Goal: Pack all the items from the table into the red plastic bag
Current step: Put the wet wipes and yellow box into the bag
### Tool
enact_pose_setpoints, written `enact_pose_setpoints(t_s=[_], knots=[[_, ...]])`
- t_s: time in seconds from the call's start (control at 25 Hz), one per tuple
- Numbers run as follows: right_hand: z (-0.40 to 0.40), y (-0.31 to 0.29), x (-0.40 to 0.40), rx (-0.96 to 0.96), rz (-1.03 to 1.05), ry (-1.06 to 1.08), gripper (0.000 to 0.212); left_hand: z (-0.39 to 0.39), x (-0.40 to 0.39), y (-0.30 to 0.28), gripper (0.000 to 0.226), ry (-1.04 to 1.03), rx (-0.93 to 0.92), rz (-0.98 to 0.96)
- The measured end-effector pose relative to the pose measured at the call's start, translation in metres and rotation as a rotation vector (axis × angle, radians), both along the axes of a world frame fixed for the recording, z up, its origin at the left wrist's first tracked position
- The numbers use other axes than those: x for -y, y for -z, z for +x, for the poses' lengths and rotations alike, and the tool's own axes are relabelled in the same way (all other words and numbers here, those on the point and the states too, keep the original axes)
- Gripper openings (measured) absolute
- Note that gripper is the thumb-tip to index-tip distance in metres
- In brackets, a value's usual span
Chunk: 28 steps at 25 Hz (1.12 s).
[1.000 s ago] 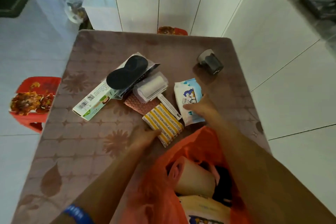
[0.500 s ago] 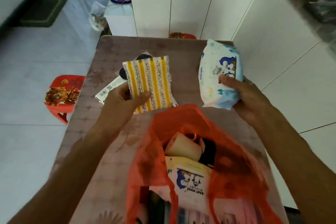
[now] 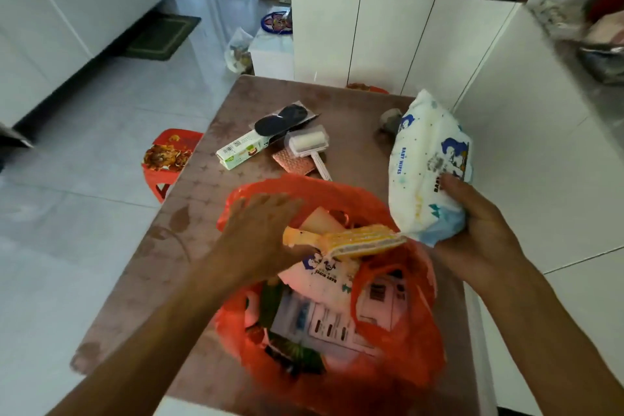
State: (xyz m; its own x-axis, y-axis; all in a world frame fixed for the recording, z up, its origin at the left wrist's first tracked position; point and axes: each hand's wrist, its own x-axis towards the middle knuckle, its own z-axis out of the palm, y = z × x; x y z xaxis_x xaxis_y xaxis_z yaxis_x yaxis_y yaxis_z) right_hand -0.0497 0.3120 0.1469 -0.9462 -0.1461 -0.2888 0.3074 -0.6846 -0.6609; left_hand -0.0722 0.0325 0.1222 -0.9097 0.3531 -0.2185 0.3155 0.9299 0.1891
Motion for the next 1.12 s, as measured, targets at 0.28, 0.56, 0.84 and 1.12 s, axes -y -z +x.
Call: enact_pose_setpoints(t_s=[0.28,0.56,0.84,1.12], knots=[[0.046,0.060,0.090,0.176,0.749,-0.351,0.072,0.089,0.053,0.025,0.076,-0.785,-0.079,0.421],[0.047,0.090,0.134,-0.507,1.875,-0.259,0.058,0.059,0.037,-0.045,0.030,-0.584,0.183,1.284],[0.085,0.090,0.022,0.051,1.929,-1.026,0.042,0.044,0.014,-0.029,0.027,-0.573,0.288,1.219],[0.022,-0.065,0.030,-0.126,1.176,0.207,0.014,0.027,0.040,-0.059,0.029,-0.530,-0.004,1.276]])
